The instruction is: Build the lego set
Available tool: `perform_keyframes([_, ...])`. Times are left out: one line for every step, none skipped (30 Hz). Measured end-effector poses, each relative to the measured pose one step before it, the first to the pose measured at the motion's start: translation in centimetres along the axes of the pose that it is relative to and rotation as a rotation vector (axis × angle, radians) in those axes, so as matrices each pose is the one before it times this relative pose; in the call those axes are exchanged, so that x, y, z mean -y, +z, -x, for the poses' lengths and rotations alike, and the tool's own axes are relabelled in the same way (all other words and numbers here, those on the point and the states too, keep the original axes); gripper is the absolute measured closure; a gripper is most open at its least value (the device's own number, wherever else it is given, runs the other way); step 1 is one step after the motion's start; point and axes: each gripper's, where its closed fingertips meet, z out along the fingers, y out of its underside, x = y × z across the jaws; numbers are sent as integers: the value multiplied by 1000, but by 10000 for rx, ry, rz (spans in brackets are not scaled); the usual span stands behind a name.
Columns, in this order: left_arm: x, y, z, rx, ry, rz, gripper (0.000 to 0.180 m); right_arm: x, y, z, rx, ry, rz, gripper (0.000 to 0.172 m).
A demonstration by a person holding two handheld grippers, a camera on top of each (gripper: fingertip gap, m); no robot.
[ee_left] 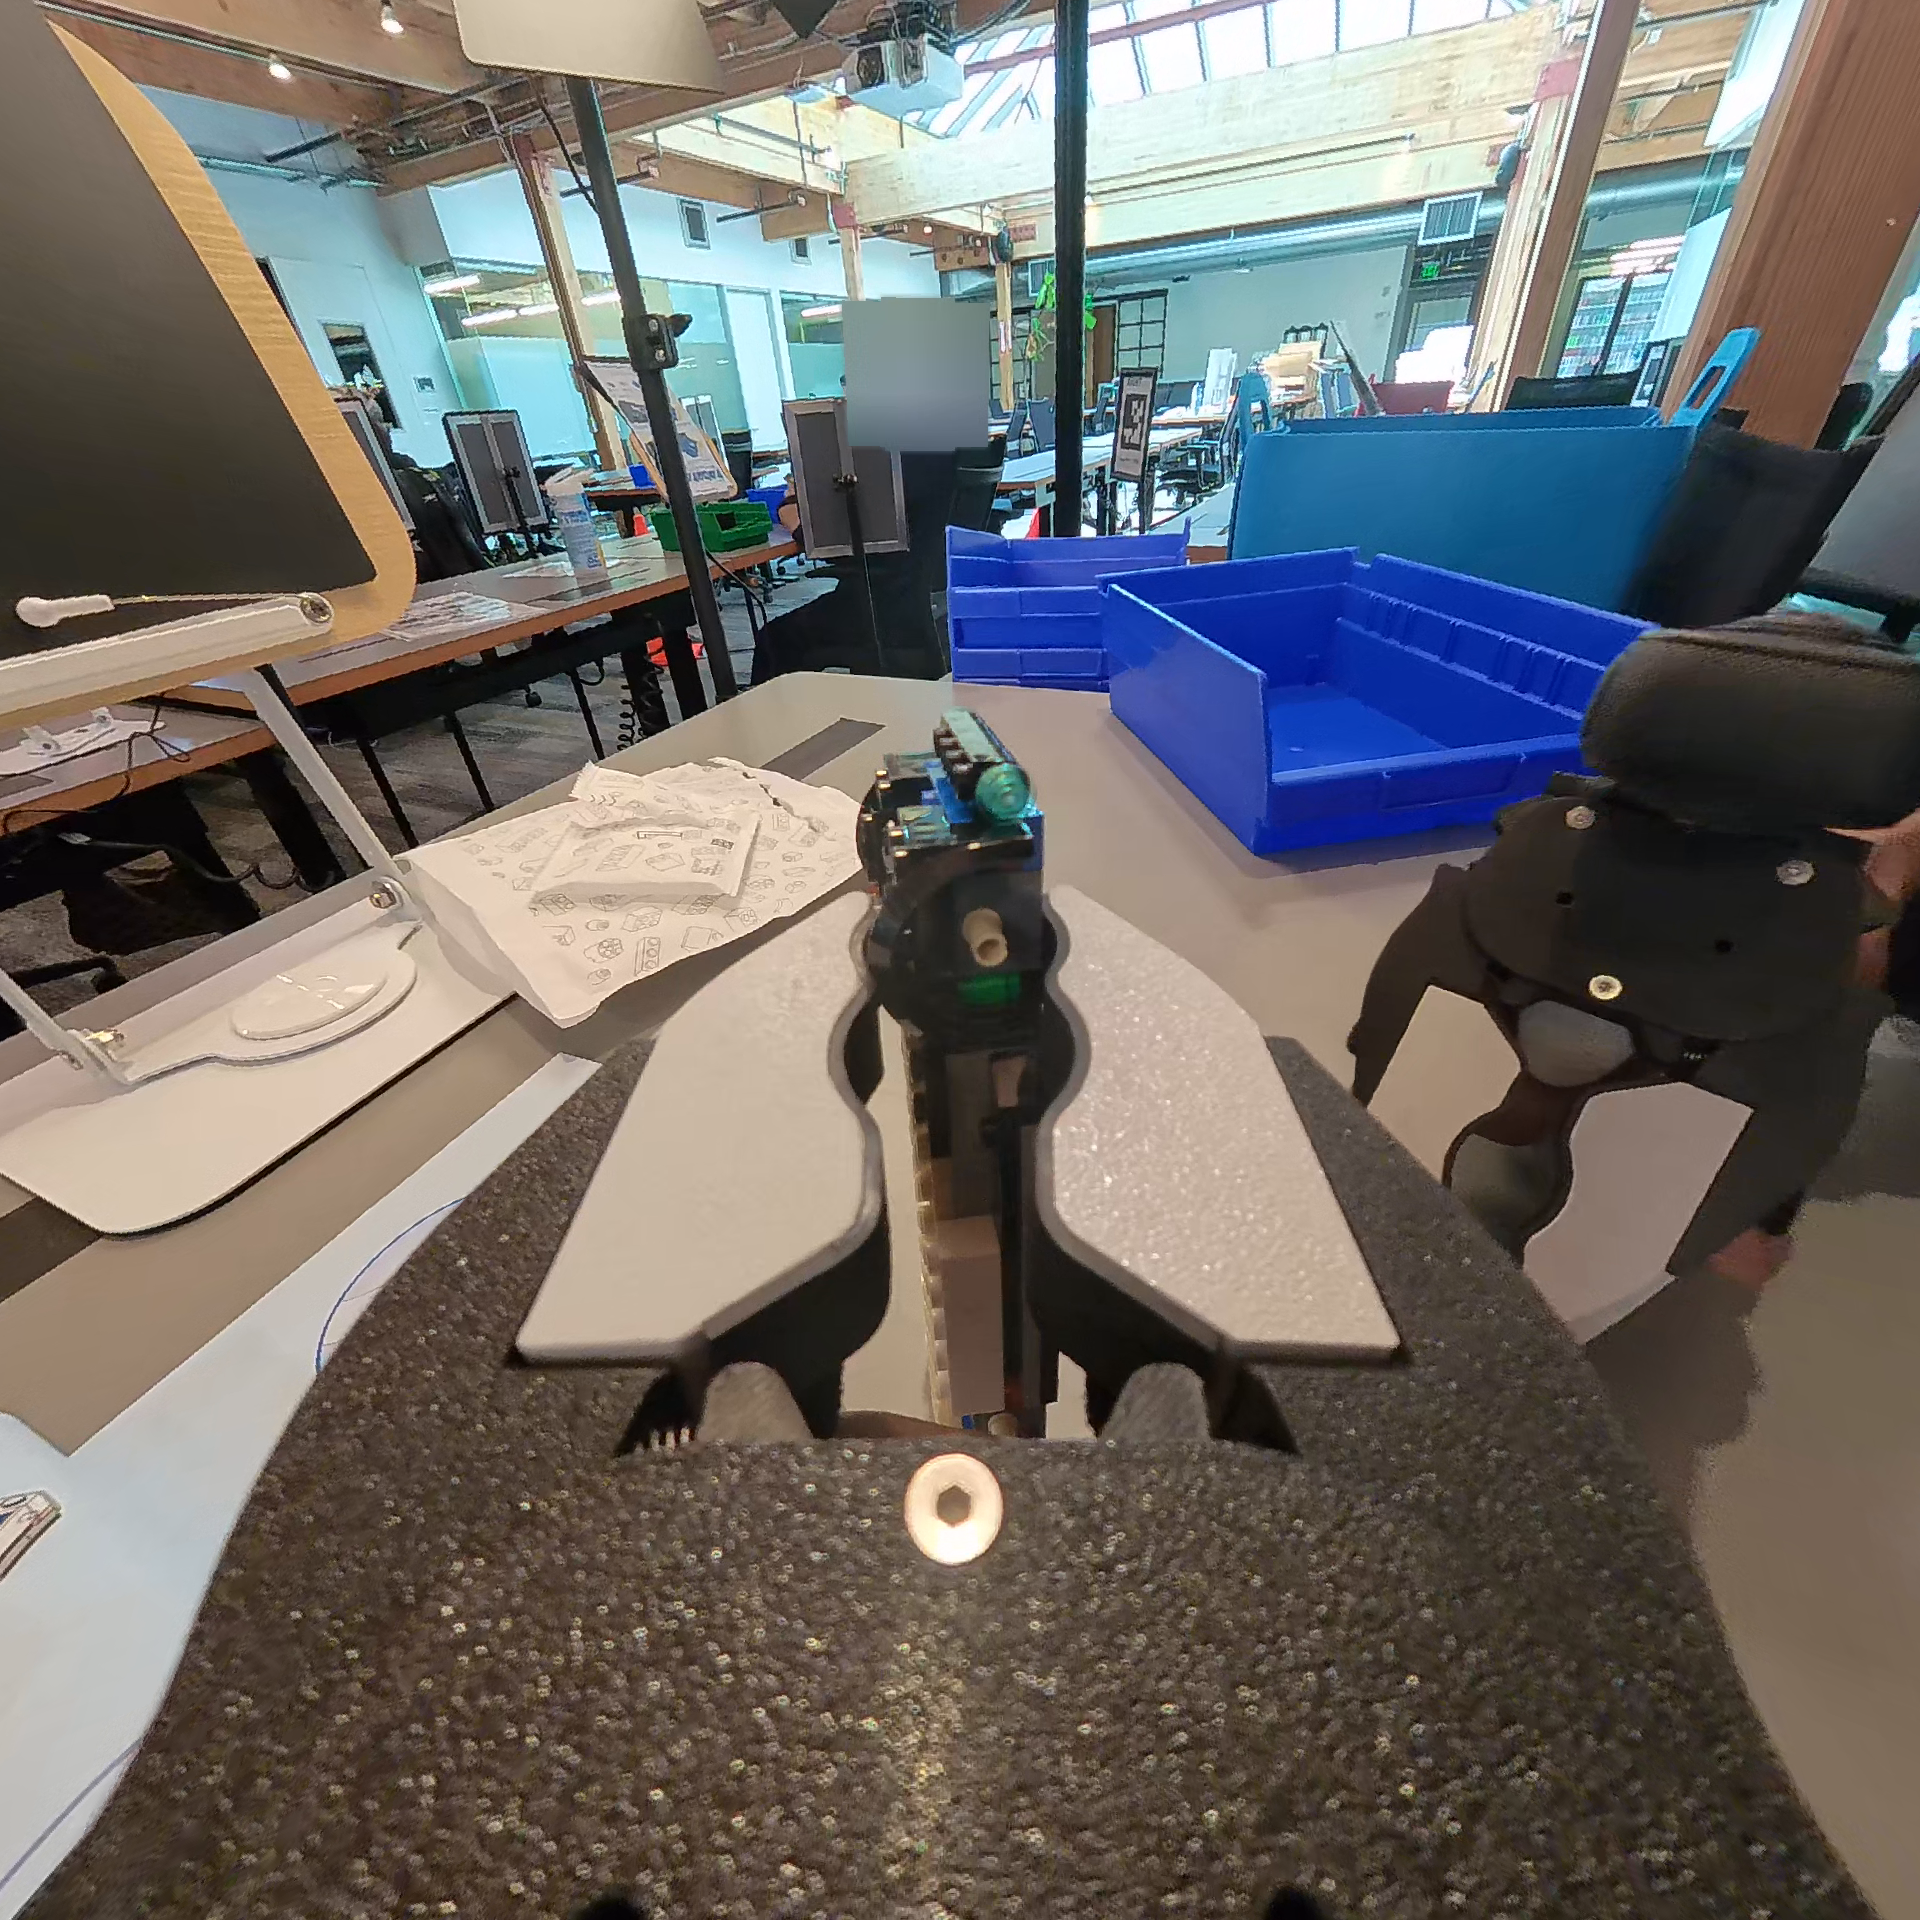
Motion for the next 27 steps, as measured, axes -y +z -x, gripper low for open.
perform_keyframes([-7,-4,-1,-2,3,5,154,-9,18,3,124,40,1,155])
perform_keyframes([2,-10,-5,-1,12,7,154,39,-15,48,130,8,-5,155])
perform_keyframes([-6,0,-6,0,5,6,154,65,-32,29,95,-29,-26,154])
perform_keyframes([-3,-2,4,1,4,3,154,106,-44,9,85,-26,-44,154])
perform_keyframes([1,5,-8,-2,5,0,154,106,-27,10,100,23,-39,154])
perform_keyframes([-5,-1,7,1,-4,-4,154,68,3,2,99,60,-14,154])
perform_keyframes([-1,1,14,-1,-10,0,154,32,44,9,84,52,3,154])
perform_keyframes([-6,-7,17,5,1,4,154,-6,76,58,83,20,30,154])
perform_keyframes([6,-6,20,6,3,3,154,-49,101,96,73,-6,49,153])
perform_keyframes([-3,-18,27,10,1,1,154,-48,103,118,65,-33,50,153])
perform_keyframes([-8,-5,27,15,10,7,154,-13,69,156,69,-45,23,153])
perform_keyframes([-6,-7,10,0,2,4,154,47,26,121,51,-24,-12,153])
perform_keyframes([9,-8,15,1,-8,0,154,-21,6,34,15,-11,24,153])
perform_keyframes([-6,-1,-2,-5,-5,-4,154,-7,-7,-31,-17,11,1,153])
perform_keyframes([-1,5,9,-1,-5,0,154,-13,-14,13,15,22,-2,154])
perform_keyframes([1,1,-7,-3,-4,-1,154,-25,-12,47,28,21,-6,155])
perform_keyframes([1,-1,-25,-3,2,1,154,-5,-8,62,22,15,-9,156])
perform_keyframes([2,3,-17,-4,9,8,154,-25,-12,68,18,-1,-12,156])
perform_keyframes([3,7,-23,-4,12,7,154,-11,-2,45,8,12,-15,156])
perform_keyframes([-1,7,-14,-1,9,2,154,-17,-16,53,6,26,-5,156])
perform_keyframes([5,6,-7,1,2,-3,154,-14,-10,44,-3,10,3,156])
perform_keyframes([-8,1,-6,-2,-4,-1,154,-15,-19,62,-16,-21,4,156])
perform_keyframes([8,-10,0,2,2,1,154,-16,-22,55,-31,-42,0,156])
perform_keyframes([-1,3,2,4,9,1,154,-21,-18,25,-53,-36,-8,157])
perform_keyframes([-1,3,-6,1,2,1,154,-20,-35,16,-71,-18,-16,157])
perform_keyframes([5,3,1,1,-1,-4,154,-25,-33,6,-90,-11,-28,156])
perform_keyframes([0,1,-6,5,2,-7,154,-27,-40,17,-111,-31,-37,157])
